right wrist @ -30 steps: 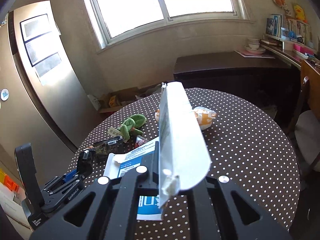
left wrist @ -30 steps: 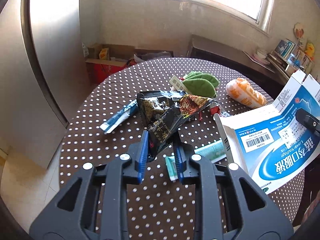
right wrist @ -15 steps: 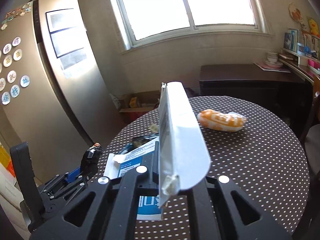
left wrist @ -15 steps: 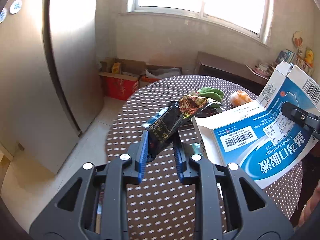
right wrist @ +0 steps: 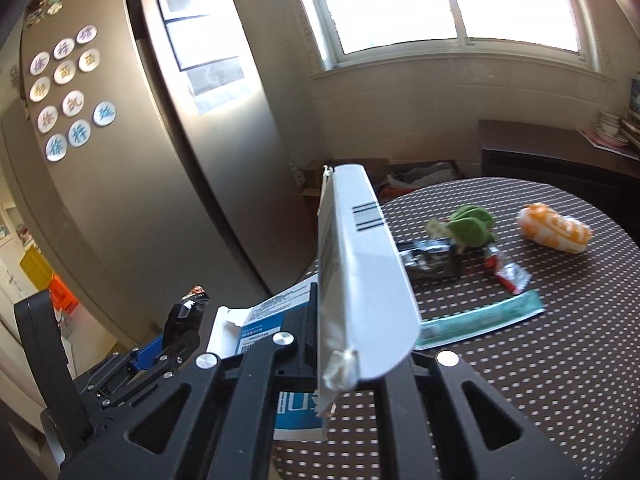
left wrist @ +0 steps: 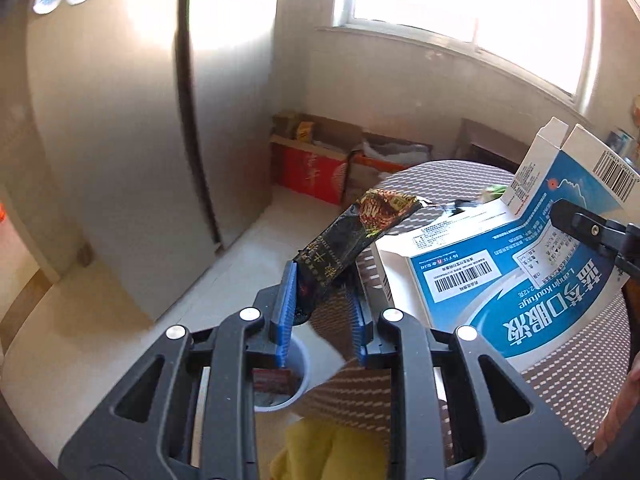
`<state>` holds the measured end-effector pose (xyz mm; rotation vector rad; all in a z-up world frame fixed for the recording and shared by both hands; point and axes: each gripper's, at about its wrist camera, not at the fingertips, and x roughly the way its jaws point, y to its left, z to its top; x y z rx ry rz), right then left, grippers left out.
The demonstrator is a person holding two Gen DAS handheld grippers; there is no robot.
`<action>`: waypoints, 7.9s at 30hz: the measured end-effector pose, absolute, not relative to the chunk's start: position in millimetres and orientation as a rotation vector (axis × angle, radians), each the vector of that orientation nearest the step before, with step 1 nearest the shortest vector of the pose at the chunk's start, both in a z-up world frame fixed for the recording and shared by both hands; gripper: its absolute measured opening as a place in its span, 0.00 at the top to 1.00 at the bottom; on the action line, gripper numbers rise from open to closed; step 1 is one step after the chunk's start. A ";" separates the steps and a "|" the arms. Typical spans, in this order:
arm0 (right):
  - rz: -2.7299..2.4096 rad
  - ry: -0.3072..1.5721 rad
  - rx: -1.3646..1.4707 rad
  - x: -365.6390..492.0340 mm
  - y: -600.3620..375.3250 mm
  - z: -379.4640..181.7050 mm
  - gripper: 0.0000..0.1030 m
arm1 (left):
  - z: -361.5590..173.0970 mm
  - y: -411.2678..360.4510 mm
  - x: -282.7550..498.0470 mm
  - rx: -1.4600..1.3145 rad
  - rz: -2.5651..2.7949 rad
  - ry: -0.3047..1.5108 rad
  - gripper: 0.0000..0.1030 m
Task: Collect trash
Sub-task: 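Carry the wrapper and box over the blue bucket and open both grippers, then return to the table and grasp the teal tube with the right gripper, then grasp the blue wrapper strip with the left gripper while the right gripper holds the teal tube, then carry the strip and tube over the blue bucket and open both grippers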
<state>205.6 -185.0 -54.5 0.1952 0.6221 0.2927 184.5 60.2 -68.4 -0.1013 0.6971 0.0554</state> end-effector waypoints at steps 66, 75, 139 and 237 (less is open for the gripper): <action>0.324 0.791 0.017 237.6 -57.6 -109.5 0.18 | -94.1 149.2 174.1 -0.104 0.250 0.781 0.34; 0.127 0.782 0.090 242.9 -141.8 -104.3 0.16 | -77.4 84.5 184.2 -0.046 0.134 0.751 0.29; -0.005 0.905 0.161 284.8 -304.1 -140.5 0.73 | -129.7 -60.0 355.6 0.082 -0.208 0.902 0.66; 0.478 0.867 0.111 232.6 -51.5 -109.9 0.93 | -148.2 152.9 204.8 -0.112 0.131 0.945 0.36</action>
